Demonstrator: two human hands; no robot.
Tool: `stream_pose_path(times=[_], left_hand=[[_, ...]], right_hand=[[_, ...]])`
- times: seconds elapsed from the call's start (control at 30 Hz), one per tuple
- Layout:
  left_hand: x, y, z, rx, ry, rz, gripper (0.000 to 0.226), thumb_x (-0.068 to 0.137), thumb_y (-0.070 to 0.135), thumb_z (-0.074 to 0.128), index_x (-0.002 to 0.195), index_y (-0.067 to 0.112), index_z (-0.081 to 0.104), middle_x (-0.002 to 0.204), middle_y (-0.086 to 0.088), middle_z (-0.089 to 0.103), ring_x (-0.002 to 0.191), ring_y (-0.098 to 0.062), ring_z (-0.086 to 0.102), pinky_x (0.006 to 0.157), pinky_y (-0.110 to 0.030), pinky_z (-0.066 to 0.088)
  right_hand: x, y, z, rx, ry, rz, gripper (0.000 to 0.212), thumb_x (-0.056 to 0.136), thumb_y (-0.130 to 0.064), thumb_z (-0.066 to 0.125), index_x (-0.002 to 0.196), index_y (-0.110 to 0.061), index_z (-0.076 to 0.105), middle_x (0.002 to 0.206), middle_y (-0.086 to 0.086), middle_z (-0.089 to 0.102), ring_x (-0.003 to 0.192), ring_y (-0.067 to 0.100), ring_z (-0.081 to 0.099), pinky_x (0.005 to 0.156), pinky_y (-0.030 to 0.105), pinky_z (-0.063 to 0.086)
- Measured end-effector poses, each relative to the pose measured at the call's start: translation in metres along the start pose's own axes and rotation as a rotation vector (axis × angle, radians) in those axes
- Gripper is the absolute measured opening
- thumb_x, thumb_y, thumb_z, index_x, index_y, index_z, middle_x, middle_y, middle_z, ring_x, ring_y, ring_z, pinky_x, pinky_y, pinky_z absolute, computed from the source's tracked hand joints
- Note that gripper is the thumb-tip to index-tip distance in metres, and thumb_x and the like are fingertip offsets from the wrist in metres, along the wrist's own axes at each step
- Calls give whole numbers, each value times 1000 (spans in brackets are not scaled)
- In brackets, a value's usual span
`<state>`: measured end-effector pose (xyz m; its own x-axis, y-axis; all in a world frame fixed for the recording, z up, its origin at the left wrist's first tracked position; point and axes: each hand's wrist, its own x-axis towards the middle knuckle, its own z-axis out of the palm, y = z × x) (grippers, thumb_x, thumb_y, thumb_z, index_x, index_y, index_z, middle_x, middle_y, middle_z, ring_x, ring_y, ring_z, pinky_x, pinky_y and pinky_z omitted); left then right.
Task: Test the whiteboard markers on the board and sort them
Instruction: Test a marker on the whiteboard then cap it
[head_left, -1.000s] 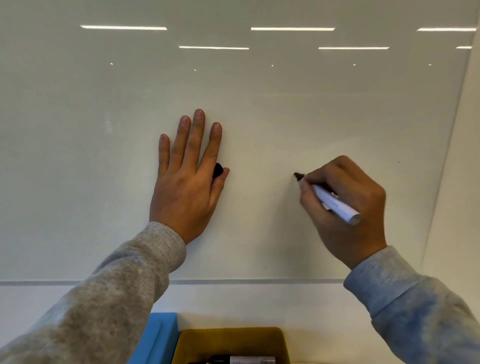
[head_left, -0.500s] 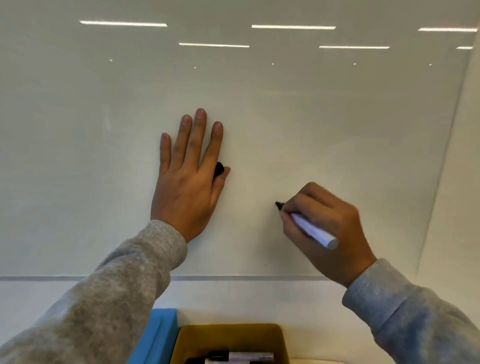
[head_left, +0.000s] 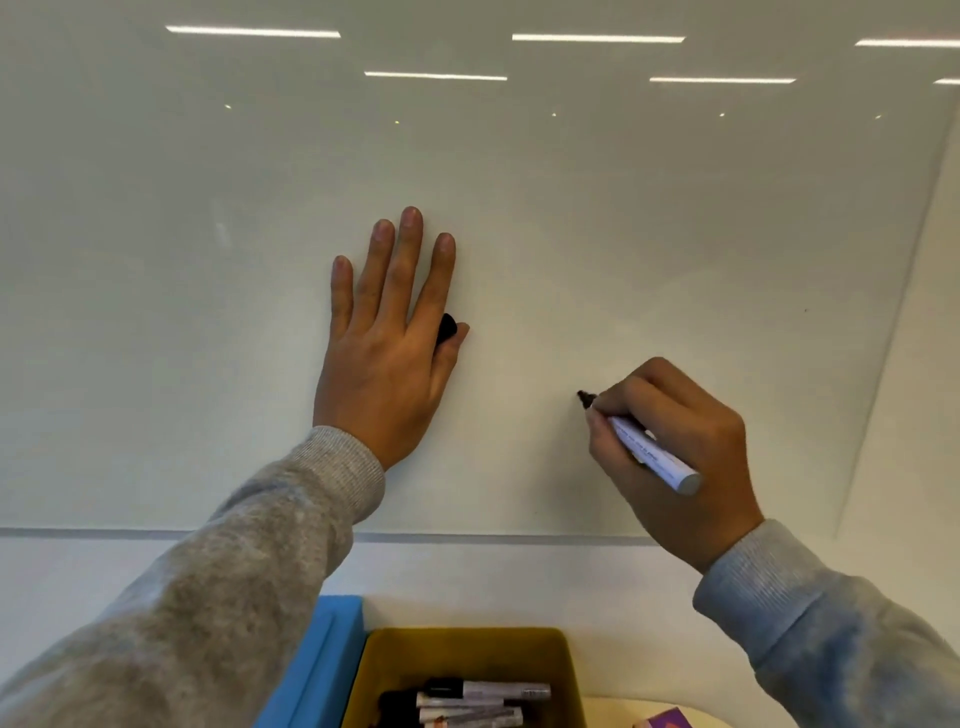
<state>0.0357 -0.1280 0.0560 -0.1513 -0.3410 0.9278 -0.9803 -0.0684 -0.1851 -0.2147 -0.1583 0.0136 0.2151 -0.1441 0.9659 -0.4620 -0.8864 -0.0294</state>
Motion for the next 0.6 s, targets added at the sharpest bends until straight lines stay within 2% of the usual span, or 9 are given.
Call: stream_pose_path(times=[0.07, 0.17, 0.23, 0.33, 0.5, 0.6], left_hand=[[0, 0, -1, 4, -14, -3, 61, 108, 39, 31, 160, 13, 10, 167, -13, 1, 154, -31, -2, 124, -54, 5], [-2, 1, -5, 0, -53, -2, 64, 107, 40, 31, 160, 14, 8, 167, -13, -1, 154, -30, -4, 123, -55, 6], [-3, -1, -9, -6, -82, 4, 64, 106, 39, 33, 160, 14, 8, 167, -12, -2, 154, -30, -4, 123, -56, 7], [-4, -4, -15, -9, -123, 19, 64, 107, 37, 37, 160, 14, 9, 167, -12, -2, 154, -30, -4, 123, -56, 10], [-4, -6, -32, -88, -204, 34, 62, 107, 34, 39, 160, 16, 12, 168, -10, -1, 155, -28, -2, 124, -53, 12], [-19, -8, -42, -149, -272, 37, 59, 106, 35, 41, 159, 17, 20, 168, -6, 2, 155, -25, 3, 124, -45, 14]], right_hand=[[-7, -4, 1, 29, -80, 8, 5, 86, -7, 75, 85, -7, 70, 82, 1, 61, 67, 11, 55, 64, 9, 42], [-4, -4, -1, 52, -51, 47, 6, 86, -6, 75, 83, -9, 70, 80, -1, 60, 65, 9, 54, 63, 6, 39], [-3, -7, -1, 55, -45, 71, 8, 85, -6, 75, 82, -9, 70, 79, -2, 60, 64, 10, 54, 62, 8, 40], [-4, -10, -2, 78, -48, 126, 8, 85, -7, 76, 81, -11, 69, 77, -3, 62, 66, 10, 57, 59, 18, 45], [-10, -20, -10, 279, -85, 395, 8, 84, -14, 79, 89, -17, 74, 82, -11, 71, 77, 8, 66, 64, 16, 52], [-25, -28, -11, 345, -240, 533, 27, 81, -15, 83, 101, -26, 69, 85, -13, 73, 79, 3, 70, 68, 15, 56]])
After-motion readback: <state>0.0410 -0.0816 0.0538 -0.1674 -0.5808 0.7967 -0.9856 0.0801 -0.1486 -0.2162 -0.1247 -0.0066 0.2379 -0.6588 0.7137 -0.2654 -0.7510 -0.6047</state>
